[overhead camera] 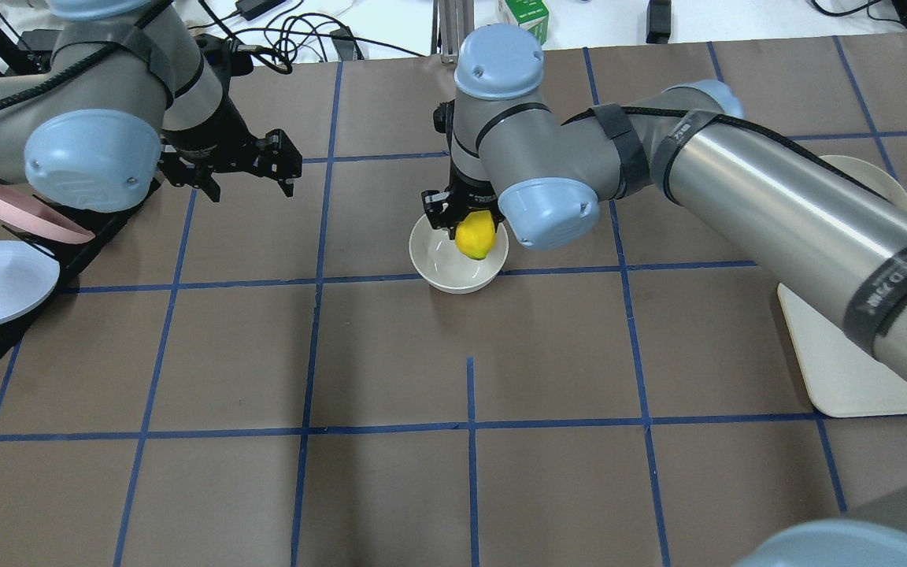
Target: Place bowl and put lemon in it
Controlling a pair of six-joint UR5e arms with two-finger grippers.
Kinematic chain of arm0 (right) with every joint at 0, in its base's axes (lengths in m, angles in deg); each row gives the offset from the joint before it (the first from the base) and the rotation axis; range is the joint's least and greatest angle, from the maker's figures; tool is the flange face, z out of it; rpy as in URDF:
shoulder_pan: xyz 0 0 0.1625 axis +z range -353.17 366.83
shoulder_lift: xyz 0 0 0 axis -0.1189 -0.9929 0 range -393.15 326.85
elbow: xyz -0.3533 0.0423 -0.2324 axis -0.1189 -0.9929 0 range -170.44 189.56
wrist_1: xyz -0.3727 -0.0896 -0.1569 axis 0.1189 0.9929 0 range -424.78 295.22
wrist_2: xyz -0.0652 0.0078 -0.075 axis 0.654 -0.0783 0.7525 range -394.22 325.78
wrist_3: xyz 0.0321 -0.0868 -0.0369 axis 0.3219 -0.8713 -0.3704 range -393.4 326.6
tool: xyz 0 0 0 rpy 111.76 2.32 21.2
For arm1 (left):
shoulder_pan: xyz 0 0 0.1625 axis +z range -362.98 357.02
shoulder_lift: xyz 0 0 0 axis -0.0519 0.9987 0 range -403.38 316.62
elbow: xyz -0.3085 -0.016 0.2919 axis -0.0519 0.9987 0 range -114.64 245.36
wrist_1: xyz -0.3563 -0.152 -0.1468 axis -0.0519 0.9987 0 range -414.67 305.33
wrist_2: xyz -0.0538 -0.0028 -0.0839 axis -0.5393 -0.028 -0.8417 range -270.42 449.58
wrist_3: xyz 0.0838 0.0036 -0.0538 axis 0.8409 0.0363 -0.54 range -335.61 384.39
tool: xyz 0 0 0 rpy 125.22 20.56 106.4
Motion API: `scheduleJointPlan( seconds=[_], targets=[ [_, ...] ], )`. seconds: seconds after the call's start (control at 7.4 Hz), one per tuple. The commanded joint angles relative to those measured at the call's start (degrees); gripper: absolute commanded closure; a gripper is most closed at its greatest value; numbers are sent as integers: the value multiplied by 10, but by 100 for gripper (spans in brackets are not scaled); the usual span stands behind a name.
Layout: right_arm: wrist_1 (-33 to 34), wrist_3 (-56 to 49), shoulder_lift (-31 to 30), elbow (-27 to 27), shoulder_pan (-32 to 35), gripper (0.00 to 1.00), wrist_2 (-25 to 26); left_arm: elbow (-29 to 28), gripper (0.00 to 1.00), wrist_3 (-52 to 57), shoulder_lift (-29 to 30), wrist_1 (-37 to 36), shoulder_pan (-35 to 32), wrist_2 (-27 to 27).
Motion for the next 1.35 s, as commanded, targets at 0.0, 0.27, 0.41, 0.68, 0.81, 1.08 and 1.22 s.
scheduleJointPlan(
  seconds=[0.0, 0.27, 0.41, 0.68, 0.81, 1.08, 1.22],
  targets=[
    [57, 4, 49, 1, 9, 93, 5, 1, 0, 9, -23, 17, -1, -6],
    [79, 3, 79, 2, 9, 82, 12, 0, 0, 25, -52, 51, -2, -3],
    [89, 4, 85, 2, 9, 37, 12, -1, 0, 27, -66, 79, -1, -2],
    [92, 7, 76, 1, 16, 0, 18, 2, 0, 56, -89, 105, 2, 2],
    [82, 6, 54, 2, 27, 0, 40, 6, 0, 56, -89, 104, -1, 4],
    [-24, 5, -36, 0, 23, 0, 42, 4, 0, 56, -89, 104, 1, 5],
    [-90, 4, -92, -4, 11, 0, 42, 4, 0, 56, -89, 104, 1, 5]
  ],
)
